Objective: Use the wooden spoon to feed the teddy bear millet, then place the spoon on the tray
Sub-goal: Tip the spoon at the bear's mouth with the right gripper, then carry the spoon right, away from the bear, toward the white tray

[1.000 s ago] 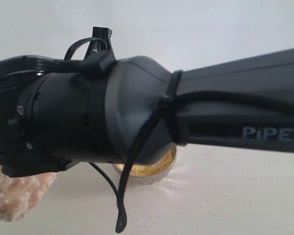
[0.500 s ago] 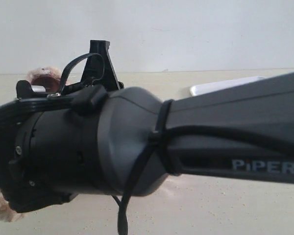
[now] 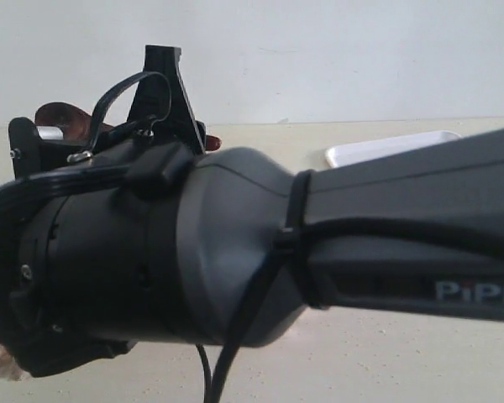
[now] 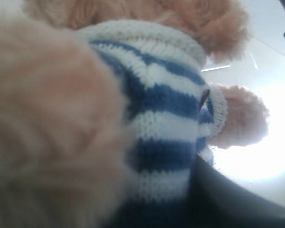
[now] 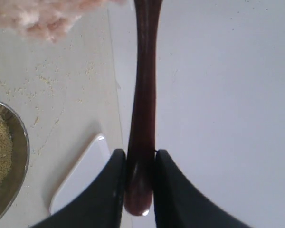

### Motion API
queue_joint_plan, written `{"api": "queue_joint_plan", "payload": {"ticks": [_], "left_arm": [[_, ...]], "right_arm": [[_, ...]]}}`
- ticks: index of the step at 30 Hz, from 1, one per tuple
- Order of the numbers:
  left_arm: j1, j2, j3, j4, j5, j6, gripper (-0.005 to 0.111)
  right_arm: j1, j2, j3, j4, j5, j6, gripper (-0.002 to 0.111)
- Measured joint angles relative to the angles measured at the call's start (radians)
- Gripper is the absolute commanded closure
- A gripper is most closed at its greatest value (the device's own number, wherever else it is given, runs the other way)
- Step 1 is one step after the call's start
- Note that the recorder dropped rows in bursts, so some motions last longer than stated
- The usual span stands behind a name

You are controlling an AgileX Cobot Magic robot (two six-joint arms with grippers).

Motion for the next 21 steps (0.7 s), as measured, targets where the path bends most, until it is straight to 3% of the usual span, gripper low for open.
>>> {"api": "queue_joint_plan", "payload": {"ticks": [10, 21], "left_arm": [[0.0, 0.0, 0.0, 0.0, 0.0, 0.0, 0.102], [0.0, 0.0, 0.0, 0.0, 0.0, 0.0, 0.102]], "right_arm": [[-0.005, -0.01, 0.0, 0.037, 0.0, -0.005, 0.108], [-0.129, -0.191, 0.002, 0.412, -0.004, -0.005, 0.108]]}}
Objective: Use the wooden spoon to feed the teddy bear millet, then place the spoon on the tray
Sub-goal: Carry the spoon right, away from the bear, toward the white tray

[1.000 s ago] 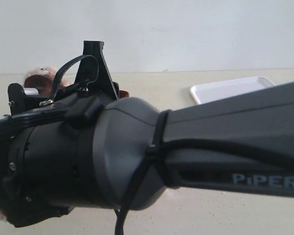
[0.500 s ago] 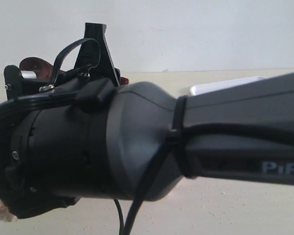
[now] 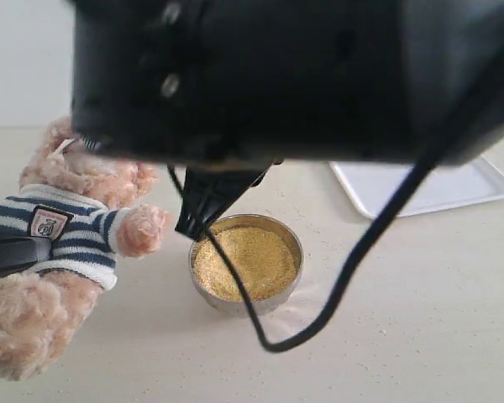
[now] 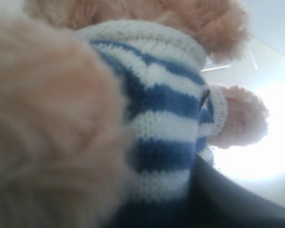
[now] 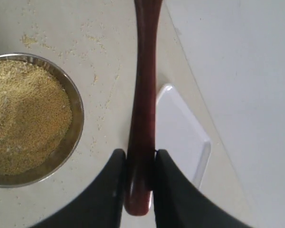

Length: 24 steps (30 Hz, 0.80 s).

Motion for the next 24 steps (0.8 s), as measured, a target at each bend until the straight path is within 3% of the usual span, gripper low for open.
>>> {"api": "queue_joint_plan", "payload": {"ticks": [5, 10, 17, 24], "left_arm": [[0.0, 0.0, 0.0, 0.0, 0.0, 0.0, 0.102], [0.0, 0.0, 0.0, 0.0, 0.0, 0.0, 0.102], [0.0, 0.0, 0.0, 0.0, 0.0, 0.0, 0.102], [0.0, 0.0, 0.0, 0.0, 0.0, 0.0, 0.102]], "right_arm": [[-0.066, -0.143, 0.036, 0.073, 0.002, 0.002, 0.108], [-0.153, -0.314, 0.206, 0.122, 0.002, 0.061, 0.108], [-0.367, -0.543, 0.535, 0.254, -0.144, 0.21, 0.108], [-0.581, -0.611, 0.7, 0.458, -0.329, 0.236, 0.108]]}}
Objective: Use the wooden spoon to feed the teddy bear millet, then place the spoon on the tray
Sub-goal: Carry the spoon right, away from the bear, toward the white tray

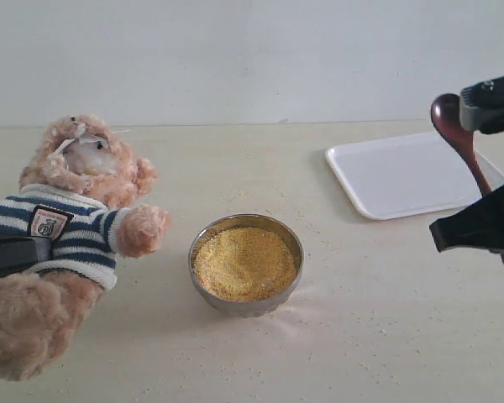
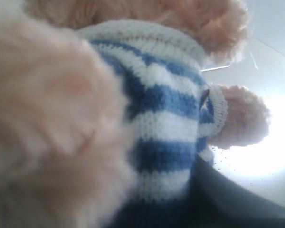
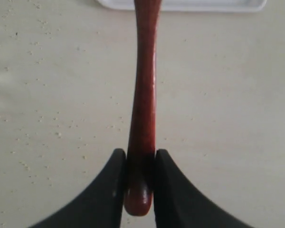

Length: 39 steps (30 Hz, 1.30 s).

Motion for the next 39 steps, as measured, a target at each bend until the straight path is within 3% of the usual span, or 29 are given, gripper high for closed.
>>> {"api": "queue_joint_plan", "payload": {"ticks": [5, 13, 19, 28, 34, 39], "left_arm": [[0.0, 0.0, 0.0, 0.0, 0.0, 0.0, 0.102], [0.0, 0.0, 0.0, 0.0, 0.0, 0.0, 0.102], [0.0, 0.0, 0.0, 0.0, 0.0, 0.0, 0.102], [0.0, 0.0, 0.0, 0.0, 0.0, 0.0, 0.102], [0.0, 0.0, 0.0, 0.0, 0.0, 0.0, 0.102], [0.0, 0.0, 0.0, 0.0, 0.0, 0.0, 0.102]], "right_arm": [[-0.072, 0.0, 0.073, 0.151, -0.101, -0.04, 0.108], [-0.083, 0.023, 0.128, 0.211, -0.117, -0.135, 0.108], [-0.085, 0.143, 0.147, 0.291, -0.085, -0.287, 0.108], [-0.085, 0.339, 0.147, 0.307, -0.141, -0.325, 0.108], [-0.098, 0.408, 0.083, 0.308, -0.17, -0.331, 0.108], [-0.173, 0.417, -0.05, 0.308, -0.179, -0.345, 0.108]]}}
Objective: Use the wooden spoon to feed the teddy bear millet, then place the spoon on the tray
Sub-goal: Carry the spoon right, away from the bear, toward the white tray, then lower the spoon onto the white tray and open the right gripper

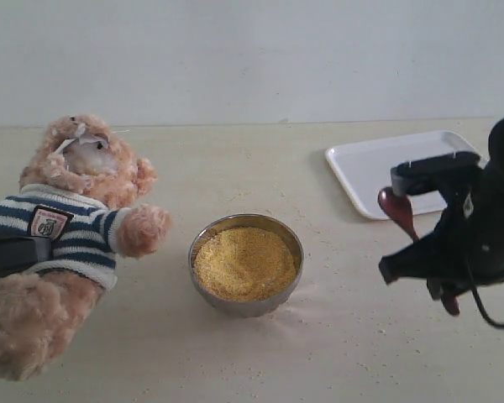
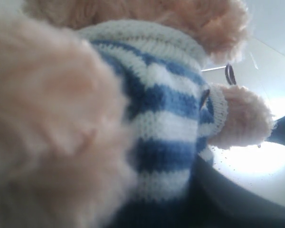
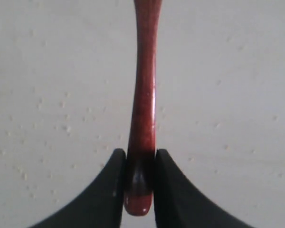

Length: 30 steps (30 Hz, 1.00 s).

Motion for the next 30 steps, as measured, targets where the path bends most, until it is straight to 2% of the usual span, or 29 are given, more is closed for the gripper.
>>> {"api": "queue_joint_plan", "payload": {"ticks": [7, 16, 25, 30], "left_arm": [[0.0, 0.0, 0.0, 0.0, 0.0, 0.0, 0.102], [0.0, 0.0, 0.0, 0.0, 0.0, 0.0, 0.102], [0.0, 0.0, 0.0, 0.0, 0.0, 0.0, 0.102], [0.0, 0.0, 0.0, 0.0, 0.0, 0.0, 0.102]], "right_arm": [[-0.117, 0.101, -0.252, 0.0, 0.04, -0.1, 0.108], [-0.21, 0.351, -0.587, 0.03, 0.067, -0.182, 0.108], [-0.237, 0.612, -0.935, 0.086, 0.275, -0.274, 0.108], [-0.237, 0.685, -1.034, 0.108, 0.306, -0.28, 0.108]]}}
